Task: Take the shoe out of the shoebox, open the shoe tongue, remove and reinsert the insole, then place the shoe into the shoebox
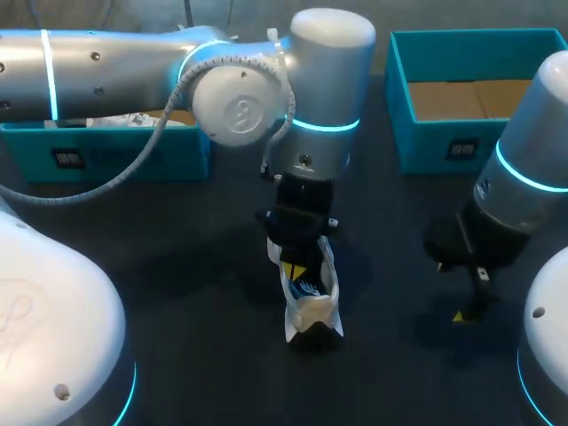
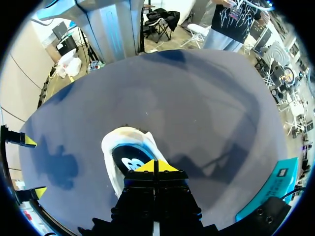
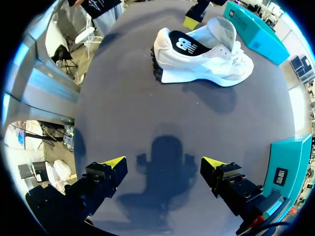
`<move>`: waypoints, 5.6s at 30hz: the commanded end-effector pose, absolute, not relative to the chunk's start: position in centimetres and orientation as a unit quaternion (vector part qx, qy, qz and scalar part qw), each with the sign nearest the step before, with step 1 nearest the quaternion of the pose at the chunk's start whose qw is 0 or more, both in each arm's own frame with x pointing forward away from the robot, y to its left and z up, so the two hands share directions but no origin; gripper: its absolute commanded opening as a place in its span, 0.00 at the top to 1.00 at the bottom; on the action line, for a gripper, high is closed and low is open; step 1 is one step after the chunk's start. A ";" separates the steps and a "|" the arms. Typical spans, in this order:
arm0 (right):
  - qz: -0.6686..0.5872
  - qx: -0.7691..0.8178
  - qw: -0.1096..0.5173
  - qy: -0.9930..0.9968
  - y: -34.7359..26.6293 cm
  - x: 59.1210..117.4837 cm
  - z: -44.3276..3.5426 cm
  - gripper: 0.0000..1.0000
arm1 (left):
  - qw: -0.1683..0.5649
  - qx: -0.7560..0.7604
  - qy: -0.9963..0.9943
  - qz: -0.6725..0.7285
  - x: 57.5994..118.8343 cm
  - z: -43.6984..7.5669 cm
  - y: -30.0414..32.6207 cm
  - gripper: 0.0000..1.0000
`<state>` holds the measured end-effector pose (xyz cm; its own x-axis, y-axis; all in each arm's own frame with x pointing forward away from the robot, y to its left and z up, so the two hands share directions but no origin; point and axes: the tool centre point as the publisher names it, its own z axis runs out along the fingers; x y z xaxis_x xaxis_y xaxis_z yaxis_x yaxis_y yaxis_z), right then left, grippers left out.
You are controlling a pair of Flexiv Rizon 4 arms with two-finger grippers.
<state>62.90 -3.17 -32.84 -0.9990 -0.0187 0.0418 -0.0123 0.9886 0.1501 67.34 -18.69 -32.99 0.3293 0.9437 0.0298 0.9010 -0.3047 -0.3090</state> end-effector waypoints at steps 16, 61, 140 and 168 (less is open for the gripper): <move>-0.075 0.008 0.020 -0.997 -3.2 62.8 -32.9 0.00 | 0.138 -0.791 -0.588 0.096 67.1 -36.1 -19.3 1.00; -0.075 0.008 0.020 -0.997 -3.2 62.8 -32.9 0.00 | 0.130 -0.766 -0.622 0.099 65.0 -35.1 -20.5 1.00; -0.075 0.008 0.020 -0.997 -3.2 62.8 -32.9 0.00 | 0.091 -0.753 -0.650 0.051 67.5 -36.6 -20.6 1.00; -0.075 0.008 0.020 -0.997 -3.2 62.8 -32.9 0.00 | 0.128 -0.756 -0.641 0.023 67.4 -39.0 -20.2 1.00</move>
